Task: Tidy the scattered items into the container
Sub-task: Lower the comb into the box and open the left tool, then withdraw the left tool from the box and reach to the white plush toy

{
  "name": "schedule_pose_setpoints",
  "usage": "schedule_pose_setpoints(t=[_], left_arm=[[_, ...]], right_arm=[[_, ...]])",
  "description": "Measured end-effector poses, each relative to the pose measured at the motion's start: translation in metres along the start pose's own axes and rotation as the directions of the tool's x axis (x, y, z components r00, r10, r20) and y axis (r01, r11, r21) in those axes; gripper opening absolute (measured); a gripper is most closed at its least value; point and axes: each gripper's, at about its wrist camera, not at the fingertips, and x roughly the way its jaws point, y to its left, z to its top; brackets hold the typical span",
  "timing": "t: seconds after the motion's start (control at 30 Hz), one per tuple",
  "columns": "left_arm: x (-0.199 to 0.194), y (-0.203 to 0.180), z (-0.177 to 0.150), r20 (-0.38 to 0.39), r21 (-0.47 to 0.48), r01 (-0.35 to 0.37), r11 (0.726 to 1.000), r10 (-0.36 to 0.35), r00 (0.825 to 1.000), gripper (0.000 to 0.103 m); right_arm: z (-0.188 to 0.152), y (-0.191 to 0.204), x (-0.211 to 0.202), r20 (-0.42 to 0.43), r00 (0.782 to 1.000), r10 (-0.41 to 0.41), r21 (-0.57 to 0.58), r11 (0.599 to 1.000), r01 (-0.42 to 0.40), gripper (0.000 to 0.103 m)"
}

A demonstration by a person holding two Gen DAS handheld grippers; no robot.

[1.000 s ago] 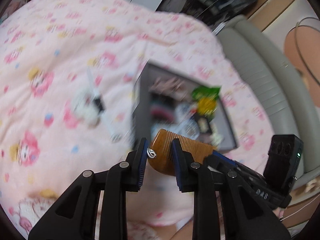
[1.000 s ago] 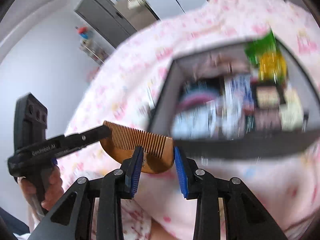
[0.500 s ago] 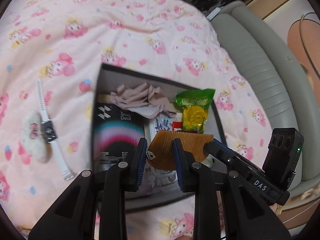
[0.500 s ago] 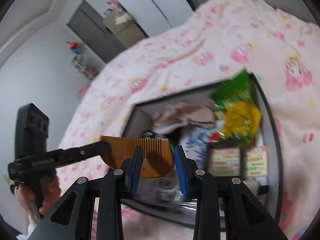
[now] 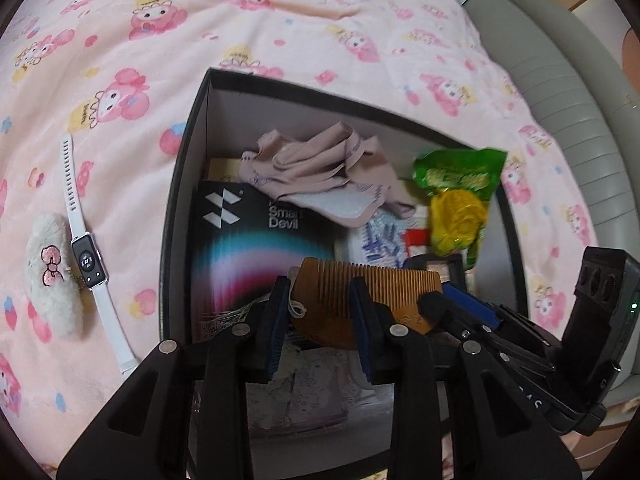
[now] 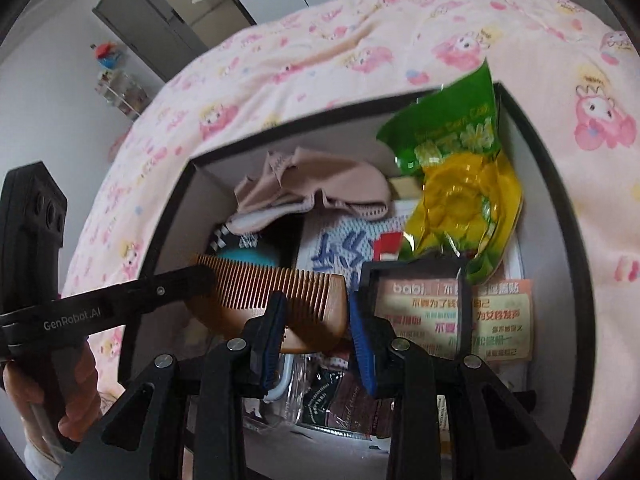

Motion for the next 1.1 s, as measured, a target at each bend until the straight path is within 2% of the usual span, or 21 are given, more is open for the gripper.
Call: schedule_pose_setpoints(t=[0.17,0.33,0.57,0.7,0.8,0.97,1.1], left_arm=[[-0.002,-0.005,-0.002,0.009,0.029,-0.056,0.998,0.056,0.998,0.029],[-0.013,-0.006,-0.006,0.04,0.044,-0.049,0.998,0.047,0.998,0.029],[-0.001,-0.026,-0.013,0.005,0.132,-0.023,0.991,0.022,1.0,0.029],[0.021,-0.03,-0.007,-0.042,0.108,0.005,0.994,0.0,0.999,0.029],[0.036,-0.029,-0.005,-0.076,0.087,-0.037,0.996,0.043,0.996,0.029],[0.043,-0.022,0.007,-0.061,0.059,-0.075,0.995,0.079,0.995,0.029],[0.038,-0.021,0.01,-0.051,0.055,-0.045,0.997,0.048,0.998,0.029]], right_arm=[[-0.001,-0.004,-0.008,0.025,1.0,0.007,0.02,1.0,-0.007,0.029],[-0.001,-0.013,-0.024,0.071,0.997,-0.025,0.046,0.999,0.021,0.029],[-0.004,-0.024,-0.032,0.065,0.993,-0.098,0.071,0.993,0.093,0.029],[-0.006,-0.02,-0.029,0.054,0.993,-0.105,0.053,0.993,0.102,0.029],[-0.007,-0.017,-0.022,0.025,0.993,-0.117,0.029,0.993,0.116,0.029],[-0.009,-0.017,-0.009,-0.03,0.991,-0.128,0.022,0.991,0.129,0.029],[-0.01,-0.014,-0.008,-0.025,0.988,-0.151,0.001,0.989,0.151,0.029]])
